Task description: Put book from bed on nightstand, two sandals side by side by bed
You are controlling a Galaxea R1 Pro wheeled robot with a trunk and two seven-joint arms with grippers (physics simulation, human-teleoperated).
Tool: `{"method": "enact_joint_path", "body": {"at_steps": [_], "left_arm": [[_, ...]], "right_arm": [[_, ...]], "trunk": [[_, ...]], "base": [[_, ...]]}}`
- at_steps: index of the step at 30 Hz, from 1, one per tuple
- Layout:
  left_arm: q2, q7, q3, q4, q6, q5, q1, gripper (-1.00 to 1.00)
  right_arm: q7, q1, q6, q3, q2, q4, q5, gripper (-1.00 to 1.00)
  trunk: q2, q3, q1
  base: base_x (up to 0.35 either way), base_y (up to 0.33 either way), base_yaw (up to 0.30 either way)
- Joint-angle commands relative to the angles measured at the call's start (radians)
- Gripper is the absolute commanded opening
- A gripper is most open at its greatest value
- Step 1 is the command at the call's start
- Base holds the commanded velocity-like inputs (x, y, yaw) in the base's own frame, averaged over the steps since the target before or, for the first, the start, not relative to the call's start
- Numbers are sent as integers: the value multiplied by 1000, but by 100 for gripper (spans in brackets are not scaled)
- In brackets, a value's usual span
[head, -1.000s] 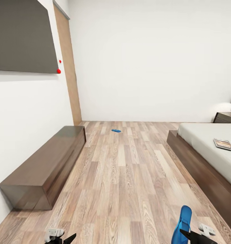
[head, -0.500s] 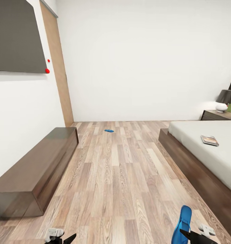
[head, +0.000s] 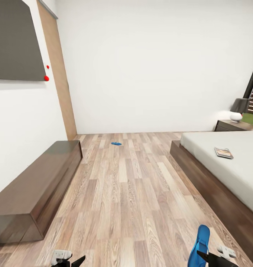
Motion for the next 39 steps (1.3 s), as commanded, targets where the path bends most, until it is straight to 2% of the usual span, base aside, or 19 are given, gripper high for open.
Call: {"method": "enact_joint_path", "body": {"at_steps": [1,14,30,39], "left_arm": [[0,-5,1,1,5,5,-1,100],[0,-5,1,1,5,4,-1,100],[0,-6,3,1,5,4,-1,100],[0,-6,3,1,5,4,0,100]], "right_arm": [[5,-1,10,-6,1,0,-2,-100],[9,-1,10,-6,1,0,-2,-100],[11,-1,10,-6,1,0,-2,-100],[11,-1,10,-6,1,0,-2,-100]], "trunk": [[7,2,-4],[98,43,-54],[98,43,-54],[98,43,-54]], "base": [[0,0,-2],[0,0,0],[0,0,-3],[0,0,-115]]}}
